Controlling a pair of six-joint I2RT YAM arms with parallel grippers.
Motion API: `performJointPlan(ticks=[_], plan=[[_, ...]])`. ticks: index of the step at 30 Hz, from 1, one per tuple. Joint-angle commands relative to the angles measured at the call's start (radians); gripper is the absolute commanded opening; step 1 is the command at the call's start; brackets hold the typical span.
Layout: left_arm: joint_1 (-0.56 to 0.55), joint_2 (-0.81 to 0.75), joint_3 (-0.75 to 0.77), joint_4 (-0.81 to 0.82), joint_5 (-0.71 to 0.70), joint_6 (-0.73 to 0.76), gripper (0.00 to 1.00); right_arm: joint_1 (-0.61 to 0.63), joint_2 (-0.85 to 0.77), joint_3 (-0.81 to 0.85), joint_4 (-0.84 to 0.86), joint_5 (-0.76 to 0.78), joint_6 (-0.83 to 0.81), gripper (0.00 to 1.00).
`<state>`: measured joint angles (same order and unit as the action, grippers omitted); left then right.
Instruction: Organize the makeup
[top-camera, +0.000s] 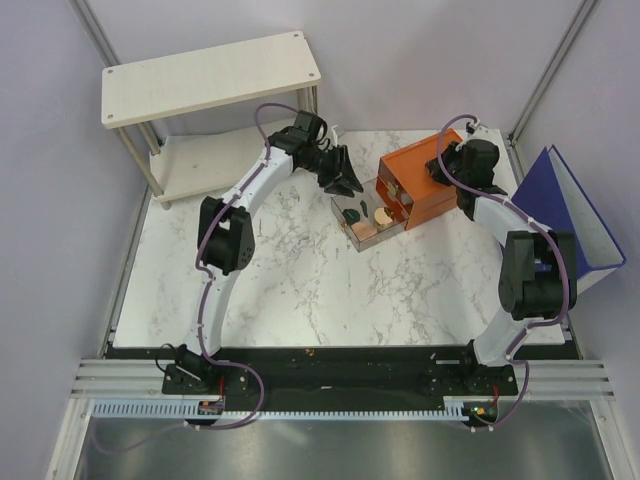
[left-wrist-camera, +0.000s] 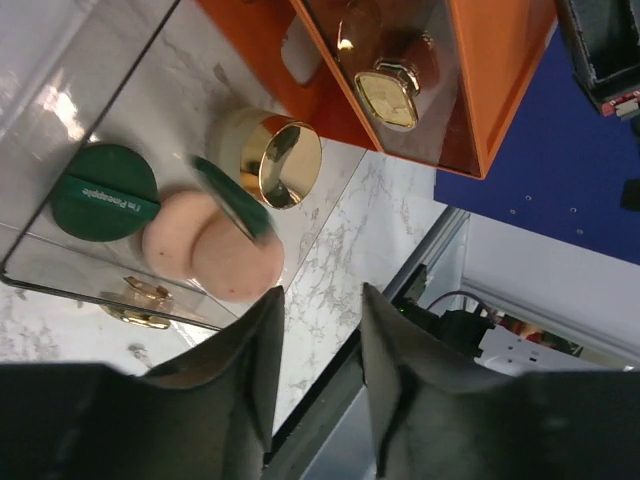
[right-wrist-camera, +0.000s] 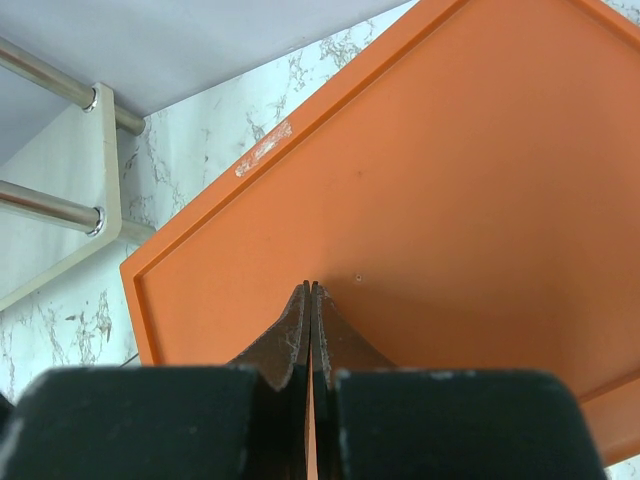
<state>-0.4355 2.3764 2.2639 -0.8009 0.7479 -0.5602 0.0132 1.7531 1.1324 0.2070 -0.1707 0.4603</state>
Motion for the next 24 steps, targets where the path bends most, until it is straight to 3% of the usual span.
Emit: performJointPlan(ticks=[1, 7, 8, 9, 16, 24], plan=[[0.001, 0.006, 0.034, 0.009, 0.027, -0.041, 0.48, 0.013, 0.114, -0.143, -0.500, 0.022, -0.037, 0.00], [0.021, -0.063, -0.035, -0.004, -0.044, 0.057, 0.54, 0.014, 0.117, -0.143, -0.498, 0.023, -0.037, 0.00], [0.024, -0.077, -0.052, -0.009, -0.057, 0.089, 0.87, 0.013, 0.120, -0.143, -0.498, 0.020, -0.035, 0.00], [0.032, -0.092, -0.070, -0.012, -0.077, 0.104, 0.99, 0.013, 0.121, -0.141, -0.497, 0.020, -0.035, 0.00], [0.076, -0.192, -0.344, -0.001, -0.045, 0.141, 0.99, 0.013, 0.140, -0.123, -0.495, 0.013, -0.034, 0.00], [0.127, -0.220, -0.552, 0.242, 0.105, -0.035, 0.99, 0.013, 0.138, -0.132, -0.491, 0.013, -0.034, 0.00]])
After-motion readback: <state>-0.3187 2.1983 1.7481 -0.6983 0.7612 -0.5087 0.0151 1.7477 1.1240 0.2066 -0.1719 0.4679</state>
